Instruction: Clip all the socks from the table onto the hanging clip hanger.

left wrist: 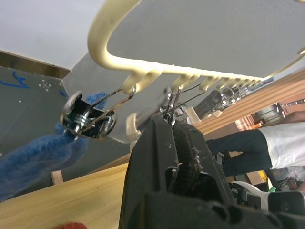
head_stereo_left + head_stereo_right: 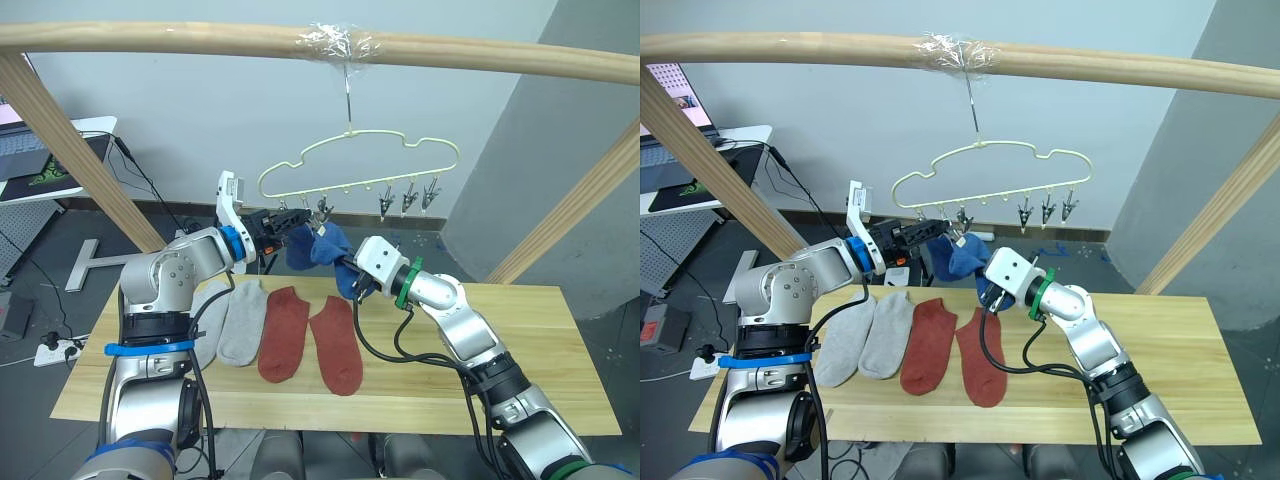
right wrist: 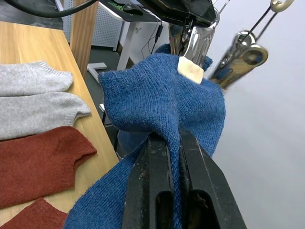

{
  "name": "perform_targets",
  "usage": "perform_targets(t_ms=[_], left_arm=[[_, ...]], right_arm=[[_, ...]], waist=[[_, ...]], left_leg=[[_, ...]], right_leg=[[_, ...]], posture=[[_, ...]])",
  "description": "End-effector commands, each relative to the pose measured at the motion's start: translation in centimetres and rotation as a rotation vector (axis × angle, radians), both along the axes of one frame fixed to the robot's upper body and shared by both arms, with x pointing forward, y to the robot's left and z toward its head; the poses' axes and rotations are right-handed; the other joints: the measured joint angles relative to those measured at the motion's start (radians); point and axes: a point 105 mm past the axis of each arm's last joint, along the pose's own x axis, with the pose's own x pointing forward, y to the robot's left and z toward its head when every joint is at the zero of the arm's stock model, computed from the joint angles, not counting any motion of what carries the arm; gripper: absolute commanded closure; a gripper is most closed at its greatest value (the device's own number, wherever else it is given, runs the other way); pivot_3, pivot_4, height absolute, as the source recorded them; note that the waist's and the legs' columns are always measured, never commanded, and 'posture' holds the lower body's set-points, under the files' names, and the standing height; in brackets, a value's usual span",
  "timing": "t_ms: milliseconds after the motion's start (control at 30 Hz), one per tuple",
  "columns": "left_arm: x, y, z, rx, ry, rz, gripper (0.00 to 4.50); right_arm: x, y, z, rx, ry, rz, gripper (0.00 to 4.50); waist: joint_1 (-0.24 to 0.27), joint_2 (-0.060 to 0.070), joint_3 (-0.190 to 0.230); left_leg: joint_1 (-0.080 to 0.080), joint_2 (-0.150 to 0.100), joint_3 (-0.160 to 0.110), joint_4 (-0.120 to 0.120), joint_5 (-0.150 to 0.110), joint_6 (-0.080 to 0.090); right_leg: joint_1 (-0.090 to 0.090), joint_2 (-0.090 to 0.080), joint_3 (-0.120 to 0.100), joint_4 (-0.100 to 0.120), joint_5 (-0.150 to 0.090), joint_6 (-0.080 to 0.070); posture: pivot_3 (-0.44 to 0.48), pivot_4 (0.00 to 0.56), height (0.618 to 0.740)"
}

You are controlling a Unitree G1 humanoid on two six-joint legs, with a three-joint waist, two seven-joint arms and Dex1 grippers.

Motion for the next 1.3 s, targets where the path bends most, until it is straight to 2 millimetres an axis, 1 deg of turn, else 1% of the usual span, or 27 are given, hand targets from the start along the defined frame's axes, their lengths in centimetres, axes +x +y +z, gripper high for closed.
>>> perform_targets(t_ms=[33, 200, 300, 433, 467, 567, 633, 667, 733, 767, 800, 833, 867, 933, 967, 1033, 1133, 1233, 1300], left_arm=[[-0.1, 0.2, 1.2, -0.027, -0.048, 0.002, 4.2], [-0.5, 0.2, 1.5, -0.052, -0.043, -0.019, 2.71], [-0.6, 0.4, 1.7, -0.062, -0.044, -0.013, 1.72], [-1.5, 1.7, 2.2, -0.08, -0.054, 0.007, 0.46], [-1.7, 2.1, 2.3, -0.08, -0.063, 0.019, 0.12], [-2.2, 2.5, 2.7, -0.093, -0.075, 0.035, 0.05], [-3.7, 2.0, 2.6, 0.003, -0.137, 0.001, 0.0], [-4.6, 1.6, 2.3, 0.039, -0.16, -0.023, 0.0], [-5.2, 1.3, 1.5, 0.099, -0.189, -0.02, 0.0], [-5.4, 1.3, 1.3, 0.117, -0.199, -0.013, 0.0], [-5.3, 1.2, 0.9, 0.135, -0.212, 0.007, 0.0], [-5.3, 1.1, 0.7, 0.145, -0.221, 0.018, 0.0], [-4.9, 1.2, -0.3, 0.195, -0.218, 0.072, 0.0], [-5.1, 0.3, -1.7, 0.25, -0.243, 0.104, 0.0], [-5.2, -0.3, -2.1, 0.276, -0.278, 0.12, 0.0], [-5.4, -2.0, -2.0, 0.275, -0.348, 0.125, 0.0], [-4.8, -3.1, -1.8, 0.259, -0.405, 0.169, 0.0], [-3.7, -4.6, -1.8, 0.262, -0.49, 0.216, 0.56], [-3.1, -5.3, -1.9, 0.275, -0.535, 0.242, 1.18]], right_arm=[[-0.3, 0.6, 2.4, 0.051, -0.06, 0.027, 4.49], [-0.2, 0.6, 2.3, 0.059, -0.053, 0.024, 4.5], [-0.2, 0.5, 2.2, 0.063, -0.042, 0.023, 4.5], [-0.5, 0.9, 2.1, 0.117, 0.014, 0.035, 4.5], [-0.7, 1.3, 2.3, 0.166, 0.062, 0.047, 4.5], [-1.3, 1.9, 2.7, 0.253, 0.149, 0.078, 4.5], [-2.2, 2.6, 2.9, 0.307, 0.234, 0.134, 3.98], [-2.6, 2.9, 2.9, 0.33, 0.273, 0.155, 3.79], [-2.9, 2.9, 2.6, 0.331, 0.315, 0.168, 3.08], [-3.0, 2.8, 2.5, 0.324, 0.328, 0.168, 2.82], [-3.0, 2.6, 2.2, 0.312, 0.338, 0.16, 2.41], [-3.0, 2.4, 2.0, 0.304, 0.345, 0.154, 2.1], [-2.9, 1.8, 1.4, 0.28, 0.353, 0.132, 1.75], [-2.6, 0.2, 0.4, 0.246, 0.358, 0.08, 1.01], [-2.5, -0.8, 0.1, 0.232, 0.354, 0.056, 0.75], [-2.5, -2.6, 0.3, 0.215, 0.328, 0.018, 0.06], [-2.7, -4.0, 0.9, 0.202, 0.307, 0.005, 0.03], [-3.3, -5.1, 2.5, 0.211, 0.273, 0.008, 0.0], [-3.7, -5.4, 3.3, 0.205, 0.253, 0.01, 0.0]], waist=[[0.0, 0.0, 0.0], [0.0, 0.0, 0.0], [0.0, 0.0, 0.0], [-0.002, 0.0, 0.0], [-0.002, 0.0, 0.0], [-0.002, 0.0, 0.0], [-0.003, 0.001, 0.0], [-0.003, 0.001, 0.001], [0.0, 0.001, 0.001], [0.003, 0.001, 0.001], [0.008, 0.001, 0.001], [0.012, 0.001, 0.001], [0.016, 0.001, 0.001], [0.023, 0.001, 0.001], [0.023, 0.001, 0.001], [0.028, 0.001, 0.001], [0.027, 0.001, 0.002], [0.021, 0.001, 0.001], [0.02, 0.001, 0.001]], left_leg=[[0.0, 0.0, 0.0, 0.0, 0.0, 0.0], [-0.001, 0.0, 0.0, 0.0, 0.0, 0.0], [-0.002, 0.0, 0.0, 0.0, 0.0, 0.0], [-0.003, 0.0, 0.0, -0.001, 0.0, 0.0], [-0.003, 0.0, -0.001, -0.001, 0.0, 0.0], [-0.003, 0.001, -0.002, -0.002, 0.0, 0.0], [-0.004, 0.001, -0.002, -0.002, 0.0, -0.001], [-0.004, 0.001, -0.002, -0.002, -0.001, -0.001], [-0.004, 0.001, -0.002, -0.002, -0.001, -0.002], [-0.004, 0.001, -0.003, -0.002, -0.001, -0.002], [-0.004, 0.001, -0.003, -0.002, -0.001, -0.002], [-0.004, 0.001, -0.003, -0.002, -0.001, -0.002], [-0.004, 0.001, -0.003, -0.001, -0.001, -0.002], [-0.004, 0.0, -0.002, -0.001, -0.001, -0.002], [-0.004, 0.0, -0.002, -0.001, -0.001, -0.002], [-0.005, -0.001, 0.0, 0.0, -0.001, -0.002], [-0.007, -0.002, 0.0, 0.001, -0.001, -0.002], [-0.006, -0.001, -0.001, 0.001, -0.001, -0.001], [-0.006, -0.001, -0.001, 0.001, -0.001, -0.001]], right_leg=[[0.0, 0.0, 0.0, 0.0, 0.0, 0.0], [0.0, 0.0, 0.0, -0.001, 0.0, 0.0], [-0.001, 0.0, -0.001, -0.003, 0.0, 0.0], [-0.001, 0.0, -0.001, -0.003, 0.0, 0.0], [-0.001, 0.0, -0.001, -0.003, 0.0, 0.0], [-0.002, 0.0, -0.002, -0.003, 0.0, 0.0], [-0.002, 0.0, -0.003, -0.003, 0.0, 0.0], [-0.002, 0.0, -0.003, -0.004, 0.0, 0.0], [-0.002, -0.001, -0.003, -0.004, 0.0, 0.0], [-0.002, -0.001, -0.003, -0.004, 0.0, 0.0], [-0.002, -0.001, -0.003, -0.004, 0.0, 0.0], [-0.002, -0.001, -0.004, -0.004, 0.0, 0.0], [-0.002, -0.001, -0.004, -0.004, 0.0, 0.0], [-0.001, -0.001, -0.003, -0.005, 0.0, 0.0], [-0.001, -0.001, -0.002, -0.006, 0.0, 0.0], [-0.001, -0.003, -0.001, -0.007, 0.0, 0.0], [-0.002, -0.003, -0.001, -0.007, 0.0, 0.0], [-0.002, -0.002, -0.001, -0.006, 0.0, 0.0], [-0.002, -0.002, -0.001, -0.006, 0.0, 0.0]], posture=[[0.135, 0.164, 0.74], [0.137, 0.168, 0.74], [0.135, 0.169, 0.74], [0.131, 0.169, 0.74], [0.131, 0.169, 0.74], [0.133, 0.17, 0.74], [0.14, 0.17, 0.74], [0.14, 0.17, 0.74], [0.148, 0.169, 0.74], [0.148, 0.169, 0.74], [0.153, 0.17, 0.74], [0.153, 0.17, 0.74], [0.16, 0.166, 0.74], [0.161, 0.168, 0.74], [0.161, 0.168, 0.74], [0.155, 0.169, 0.74], [0.148, 0.169, 0.74], [0.133, 0.167, 0.74], [0.125, 0.167, 0.74]])
